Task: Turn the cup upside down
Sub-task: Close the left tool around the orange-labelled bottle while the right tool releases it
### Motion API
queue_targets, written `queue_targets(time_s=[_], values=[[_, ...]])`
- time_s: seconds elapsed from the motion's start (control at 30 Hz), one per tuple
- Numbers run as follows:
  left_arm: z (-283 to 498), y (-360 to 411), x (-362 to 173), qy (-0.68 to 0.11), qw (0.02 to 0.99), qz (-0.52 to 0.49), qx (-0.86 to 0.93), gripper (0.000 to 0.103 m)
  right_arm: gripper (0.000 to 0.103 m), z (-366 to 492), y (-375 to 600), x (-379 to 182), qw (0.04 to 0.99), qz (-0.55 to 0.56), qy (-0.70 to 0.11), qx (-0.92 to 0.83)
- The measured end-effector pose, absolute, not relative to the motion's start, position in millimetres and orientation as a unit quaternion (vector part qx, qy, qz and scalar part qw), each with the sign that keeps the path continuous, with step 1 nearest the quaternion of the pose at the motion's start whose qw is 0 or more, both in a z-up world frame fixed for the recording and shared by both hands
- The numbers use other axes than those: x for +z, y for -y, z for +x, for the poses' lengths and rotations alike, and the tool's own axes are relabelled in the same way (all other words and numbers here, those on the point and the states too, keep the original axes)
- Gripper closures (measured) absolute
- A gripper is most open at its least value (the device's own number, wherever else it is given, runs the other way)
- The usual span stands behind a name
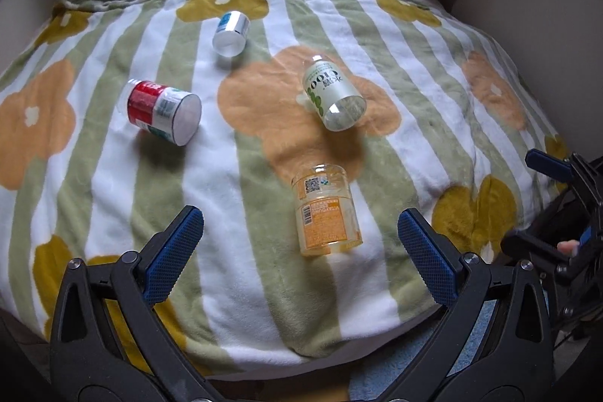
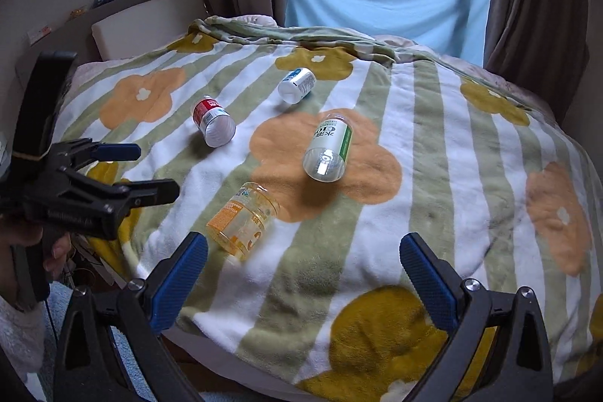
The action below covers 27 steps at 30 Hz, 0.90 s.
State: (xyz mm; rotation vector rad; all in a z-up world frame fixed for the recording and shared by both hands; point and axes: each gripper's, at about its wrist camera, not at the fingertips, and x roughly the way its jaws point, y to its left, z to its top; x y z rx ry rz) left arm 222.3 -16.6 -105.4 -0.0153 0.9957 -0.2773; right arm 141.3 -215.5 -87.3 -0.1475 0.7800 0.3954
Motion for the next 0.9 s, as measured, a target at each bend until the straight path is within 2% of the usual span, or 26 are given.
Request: queue_targets(time_s=[0.27, 0.53, 0.67, 0.9], values=[[298, 59, -165, -0.609, 0.787, 0.034, -0.094, 0.000, 0.001, 116, 241, -135, 0.915, -0.062, -0.342, 0.205], [324, 77, -207, -0.658, 0.748, 0.056, -0.065, 0.001, 0.001, 108, 246, -170, 0.922, -0.048, -0.308, 0.230], [329, 81, -218, -0.673, 0.736, 0.050, -0.065, 0.008, 0.001, 116, 244, -177, 0.916, -0.034, -0.313, 0.248], [331, 83, -230, -0.691, 0.718, 0.037, -0.067, 0.038, 0.001, 120, 242, -185, 0.908, -0.027, -0.323, 0.264]])
